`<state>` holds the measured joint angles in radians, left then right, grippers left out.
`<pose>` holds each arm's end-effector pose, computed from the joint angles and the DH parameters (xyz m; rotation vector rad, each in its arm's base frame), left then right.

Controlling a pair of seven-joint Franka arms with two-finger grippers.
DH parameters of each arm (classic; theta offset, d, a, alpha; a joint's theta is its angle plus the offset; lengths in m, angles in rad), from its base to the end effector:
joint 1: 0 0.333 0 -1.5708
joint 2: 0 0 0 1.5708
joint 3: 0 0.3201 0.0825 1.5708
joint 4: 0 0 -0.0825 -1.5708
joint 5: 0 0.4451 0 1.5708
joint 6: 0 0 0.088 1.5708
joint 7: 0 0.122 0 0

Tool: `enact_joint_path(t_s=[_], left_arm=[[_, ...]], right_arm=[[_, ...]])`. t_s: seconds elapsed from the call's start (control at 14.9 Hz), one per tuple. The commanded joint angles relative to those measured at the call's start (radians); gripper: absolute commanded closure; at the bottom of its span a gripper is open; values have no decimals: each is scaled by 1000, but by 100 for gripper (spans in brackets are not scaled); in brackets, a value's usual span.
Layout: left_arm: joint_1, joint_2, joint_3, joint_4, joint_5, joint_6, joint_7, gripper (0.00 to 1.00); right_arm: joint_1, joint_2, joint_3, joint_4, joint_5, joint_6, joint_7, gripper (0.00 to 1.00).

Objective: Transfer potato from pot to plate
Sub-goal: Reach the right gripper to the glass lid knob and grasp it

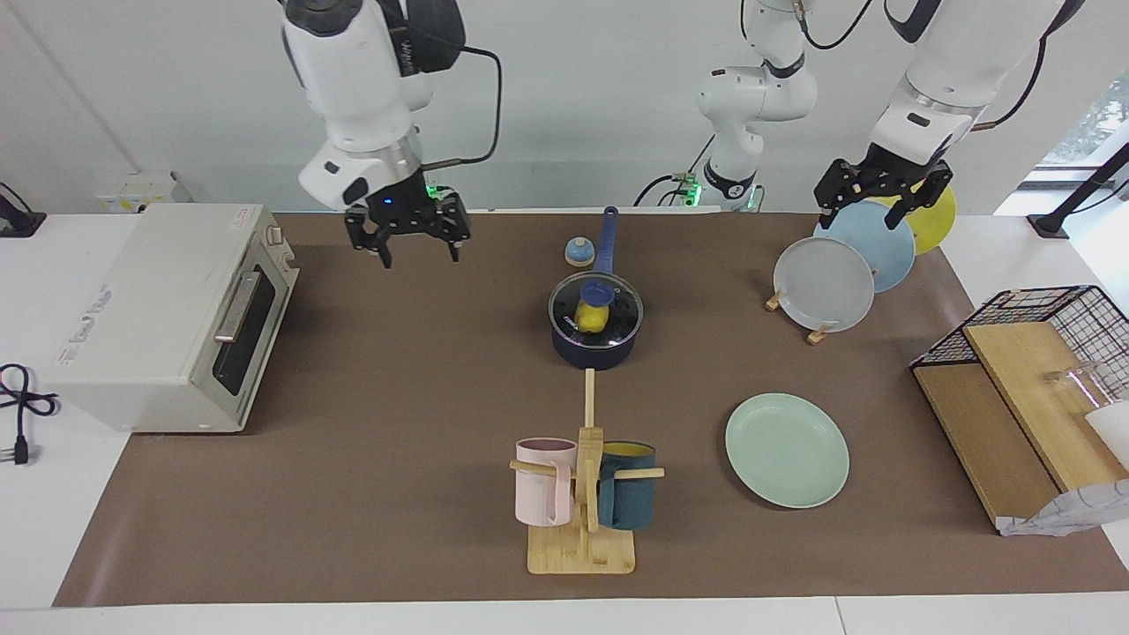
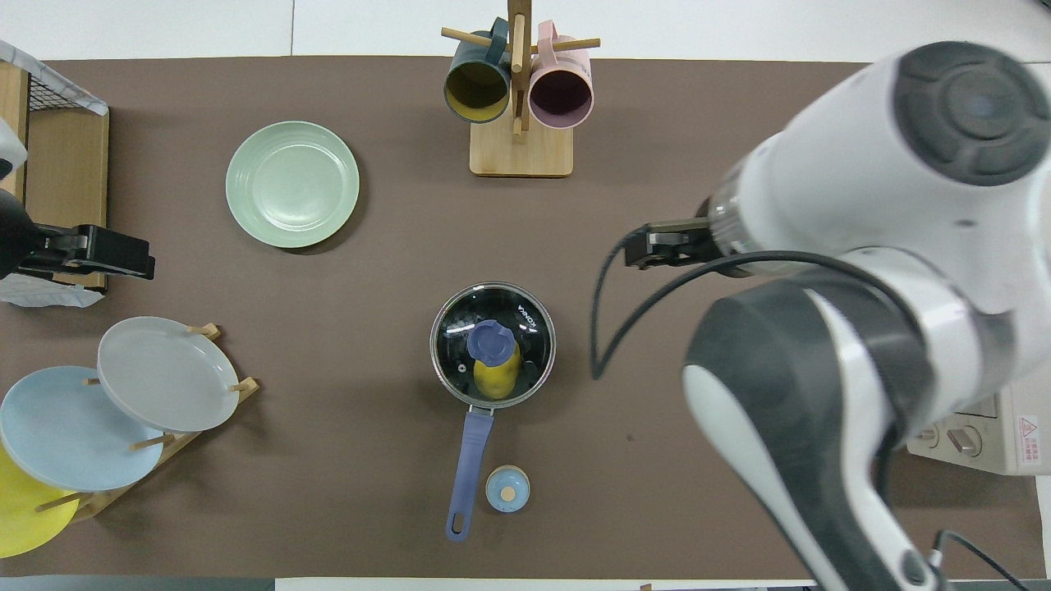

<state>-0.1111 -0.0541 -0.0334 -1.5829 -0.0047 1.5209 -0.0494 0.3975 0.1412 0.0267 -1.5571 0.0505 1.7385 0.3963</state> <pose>0.5870 -0.0865 0.6355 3.1359 -0.1495 -0.0128 0.6102 0.2804 0.5454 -3.0760 -0.0310 -0.0238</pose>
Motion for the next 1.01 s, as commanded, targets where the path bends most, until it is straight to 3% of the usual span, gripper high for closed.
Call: enact_joint_path(t_s=[0.0,0.13,0.34,0.54,0.94], left_arm=[[-9,-32,4,-40,11,27,0,0],[-7,-32,4,-40,11,34,0,0],[-7,-33,4,-43,11,44,3,0],[-4,-33,4,-43,11,47,-1,0],[2,-32,4,-43,11,48,-1,0]], right_arm=[[104,116,-5,66,-23,93,91,0],[199,155,-7,61,-27,140,241,0],[290,192,-7,37,-80,186,289,0],[307,202,-5,-38,-101,282,294,0],[337,187,-5,-127,-101,320,296,0]])
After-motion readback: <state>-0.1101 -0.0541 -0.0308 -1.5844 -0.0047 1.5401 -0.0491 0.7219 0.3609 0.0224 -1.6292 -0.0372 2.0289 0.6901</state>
